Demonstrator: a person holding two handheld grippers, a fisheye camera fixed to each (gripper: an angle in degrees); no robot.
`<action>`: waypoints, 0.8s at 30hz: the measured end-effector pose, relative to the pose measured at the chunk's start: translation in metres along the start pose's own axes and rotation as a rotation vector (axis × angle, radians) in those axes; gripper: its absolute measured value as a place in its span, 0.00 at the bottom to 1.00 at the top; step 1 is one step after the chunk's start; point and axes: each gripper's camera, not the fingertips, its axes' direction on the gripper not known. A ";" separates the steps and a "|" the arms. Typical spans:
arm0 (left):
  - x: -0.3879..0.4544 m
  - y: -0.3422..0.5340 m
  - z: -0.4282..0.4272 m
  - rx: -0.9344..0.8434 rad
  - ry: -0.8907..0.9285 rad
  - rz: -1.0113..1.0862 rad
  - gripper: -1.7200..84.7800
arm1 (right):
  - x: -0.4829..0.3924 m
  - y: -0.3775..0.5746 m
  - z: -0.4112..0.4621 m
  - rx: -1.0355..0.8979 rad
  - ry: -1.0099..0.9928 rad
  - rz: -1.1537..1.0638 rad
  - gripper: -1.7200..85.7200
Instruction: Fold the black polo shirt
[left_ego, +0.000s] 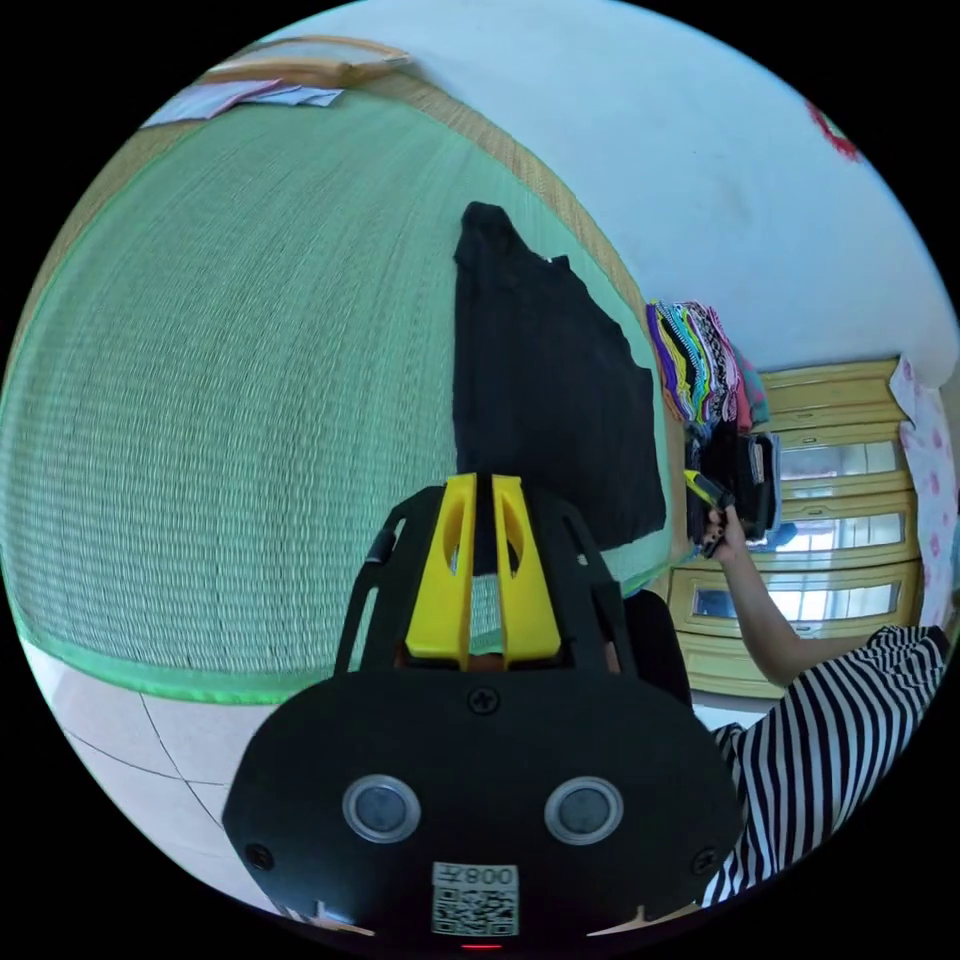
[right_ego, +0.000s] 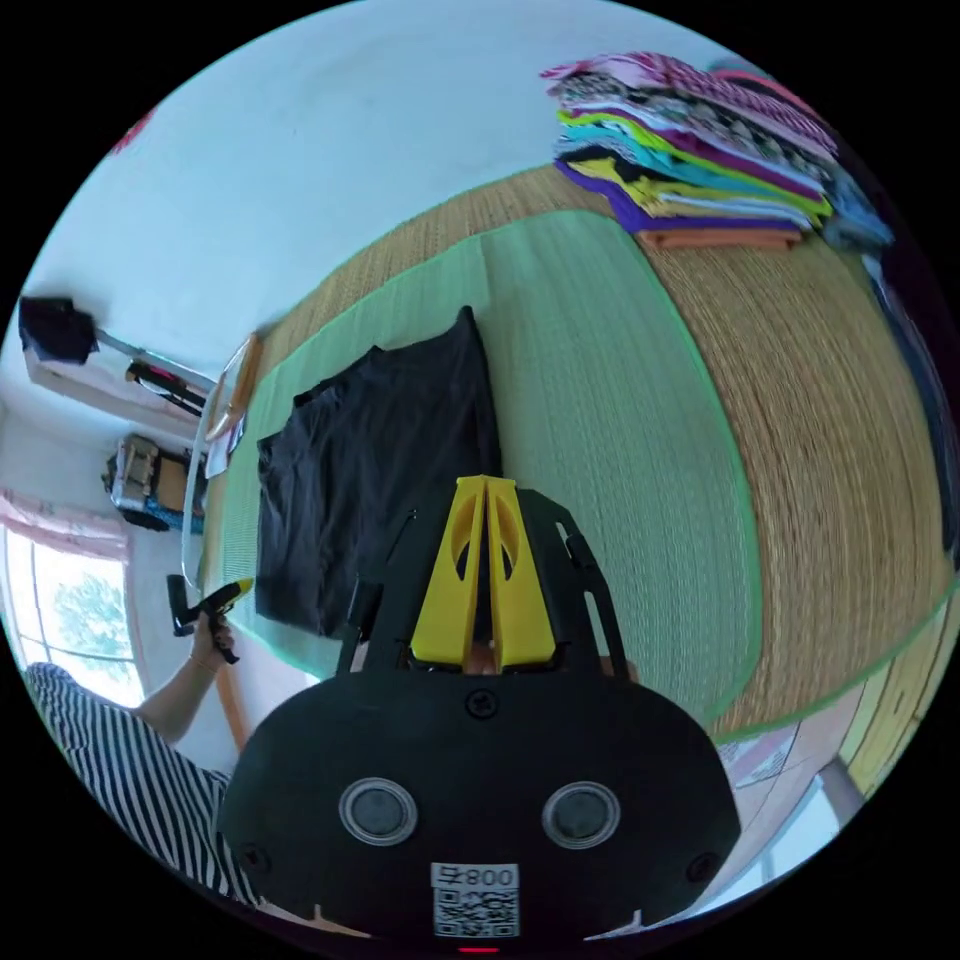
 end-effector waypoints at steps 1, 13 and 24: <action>-0.002 0.004 0.000 0.000 0.004 -0.003 0.04 | 0.012 0.017 -0.004 -0.017 -0.016 0.029 0.04; -0.014 0.048 -0.004 -0.009 -0.029 0.001 0.06 | 0.081 0.110 0.004 -0.102 -0.156 0.148 0.11; -0.012 0.062 0.014 -0.025 -0.052 -0.028 0.04 | 0.111 0.139 0.012 -0.126 -0.215 0.140 0.10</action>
